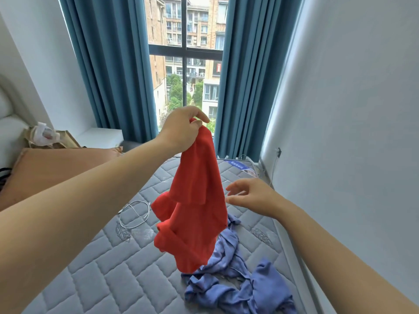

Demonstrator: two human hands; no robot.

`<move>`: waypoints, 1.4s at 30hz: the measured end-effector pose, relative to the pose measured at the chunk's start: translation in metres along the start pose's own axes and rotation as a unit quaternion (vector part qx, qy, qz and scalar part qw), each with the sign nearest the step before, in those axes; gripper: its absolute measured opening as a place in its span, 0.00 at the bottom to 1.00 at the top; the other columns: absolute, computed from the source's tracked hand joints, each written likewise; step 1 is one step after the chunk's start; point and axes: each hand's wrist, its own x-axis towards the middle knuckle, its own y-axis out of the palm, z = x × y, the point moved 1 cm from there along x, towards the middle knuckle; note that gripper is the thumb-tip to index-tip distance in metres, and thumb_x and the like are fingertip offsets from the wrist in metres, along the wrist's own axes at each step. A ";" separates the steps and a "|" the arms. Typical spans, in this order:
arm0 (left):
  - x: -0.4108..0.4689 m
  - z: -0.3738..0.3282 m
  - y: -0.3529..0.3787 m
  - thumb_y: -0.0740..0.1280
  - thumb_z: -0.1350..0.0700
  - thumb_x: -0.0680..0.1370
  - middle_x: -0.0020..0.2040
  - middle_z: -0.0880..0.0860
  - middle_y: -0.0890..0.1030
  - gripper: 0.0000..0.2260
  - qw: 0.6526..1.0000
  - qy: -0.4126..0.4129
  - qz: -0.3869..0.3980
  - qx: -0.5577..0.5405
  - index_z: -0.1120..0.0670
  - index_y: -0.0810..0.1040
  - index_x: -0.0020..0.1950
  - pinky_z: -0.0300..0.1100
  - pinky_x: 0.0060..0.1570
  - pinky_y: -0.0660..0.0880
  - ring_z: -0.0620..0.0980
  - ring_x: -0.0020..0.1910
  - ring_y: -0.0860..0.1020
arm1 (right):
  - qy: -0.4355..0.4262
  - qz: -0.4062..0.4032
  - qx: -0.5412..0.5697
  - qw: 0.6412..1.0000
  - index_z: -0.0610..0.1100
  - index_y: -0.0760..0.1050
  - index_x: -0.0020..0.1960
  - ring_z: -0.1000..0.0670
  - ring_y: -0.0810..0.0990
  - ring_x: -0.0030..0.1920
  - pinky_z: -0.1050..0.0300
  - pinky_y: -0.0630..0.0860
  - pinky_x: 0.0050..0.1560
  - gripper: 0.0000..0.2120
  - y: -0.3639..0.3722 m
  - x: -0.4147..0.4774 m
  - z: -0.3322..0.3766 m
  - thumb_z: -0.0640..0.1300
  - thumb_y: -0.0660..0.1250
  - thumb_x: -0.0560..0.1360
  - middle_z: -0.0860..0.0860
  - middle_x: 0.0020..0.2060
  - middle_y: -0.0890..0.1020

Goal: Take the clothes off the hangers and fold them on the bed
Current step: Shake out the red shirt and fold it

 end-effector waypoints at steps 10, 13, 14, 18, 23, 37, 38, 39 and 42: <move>-0.003 -0.013 -0.022 0.60 0.62 0.80 0.39 0.41 0.78 0.12 0.999 0.031 -0.029 -0.032 0.52 0.83 0.47 0.24 0.27 0.67 0.32 0.29 0.73 | 0.018 -0.010 -0.033 0.999 0.47 0.77 0.62 0.54 0.78 0.54 0.58 0.73 0.58 0.18 0.020 0.009 -0.014 0.46 0.71 0.73 0.53 0.55 0.80; -0.005 -0.014 -0.028 0.60 0.63 0.79 0.41 0.40 0.78 0.13 0.998 0.039 -0.041 -0.031 0.51 0.83 0.49 0.22 0.32 0.69 0.33 0.35 0.75 | -0.003 0.016 -0.048 0.999 0.37 0.80 0.45 0.54 0.73 0.36 0.56 0.70 0.43 0.07 0.024 0.013 -0.010 0.39 0.64 0.74 0.47 0.37 0.80; -0.005 -0.012 -0.029 0.60 0.63 0.79 0.42 0.40 0.79 0.13 0.998 0.038 -0.043 -0.031 0.52 0.83 0.49 0.23 0.33 0.69 0.33 0.35 0.75 | -0.002 0.011 -0.036 0.999 0.35 0.76 0.42 0.52 0.70 0.35 0.55 0.67 0.41 0.08 0.027 0.014 -0.009 0.38 0.61 0.74 0.45 0.34 0.76; -0.006 0.007 -0.037 0.61 0.62 0.79 0.52 0.49 0.80 0.12 0.999 0.010 0.022 0.045 0.53 0.80 0.57 0.31 0.41 0.73 0.42 0.45 0.77 | -0.008 -0.090 0.082 0.993 0.43 0.66 0.35 0.53 0.66 0.30 0.56 0.64 0.36 0.13 0.021 0.017 0.007 0.36 0.54 0.78 0.51 0.28 0.68; -0.023 0.044 -0.040 0.68 0.57 0.77 0.68 0.55 0.72 0.22 0.987 -0.105 0.110 0.046 0.54 0.69 0.71 0.46 0.52 0.79 0.53 0.52 0.81 | -0.007 -0.165 0.221 0.961 0.46 0.65 0.33 0.53 0.63 0.27 0.57 0.59 0.30 0.16 -0.017 0.040 0.048 0.39 0.53 0.80 0.50 0.28 0.66; -0.087 0.074 -0.001 0.80 0.46 0.63 0.61 0.43 0.77 0.34 0.963 -0.080 0.240 -0.089 0.48 0.72 0.66 0.34 0.53 0.76 0.41 0.58 0.78 | -0.008 -0.155 0.439 0.885 0.41 0.75 0.40 0.53 0.74 0.29 0.61 0.75 0.29 0.15 -0.064 0.051 0.110 0.37 0.53 0.80 0.48 0.29 0.74; -0.087 0.074 0.004 0.81 0.45 0.62 0.63 0.41 0.75 0.38 0.964 -0.063 0.246 -0.079 0.45 0.70 0.68 0.35 0.55 0.75 0.40 0.60 0.76 | -0.013 -0.155 0.437 0.886 0.41 0.75 0.40 0.52 0.74 0.30 0.60 0.75 0.30 0.15 -0.067 0.049 0.113 0.37 0.53 0.80 0.48 0.29 0.75; -0.086 0.075 0.008 0.81 0.42 0.60 0.66 0.39 0.73 0.42 0.966 -0.045 0.248 -0.057 0.43 0.67 0.70 0.37 0.59 0.73 0.39 0.63 0.73 | -0.017 -0.157 0.439 0.885 0.41 0.75 0.40 0.52 0.75 0.29 0.59 0.75 0.30 0.15 -0.069 0.048 0.116 0.37 0.53 0.80 0.48 0.29 0.75; -0.080 0.079 0.017 0.79 0.39 0.59 0.72 0.39 0.64 0.50 0.972 -0.005 0.234 0.002 0.40 0.58 0.75 0.39 0.68 0.62 0.40 0.70 0.64 | -0.014 -0.164 0.469 0.868 0.41 0.75 0.40 0.53 0.76 0.27 0.60 0.75 0.30 0.14 -0.078 0.043 0.122 0.37 0.55 0.80 0.49 0.25 0.78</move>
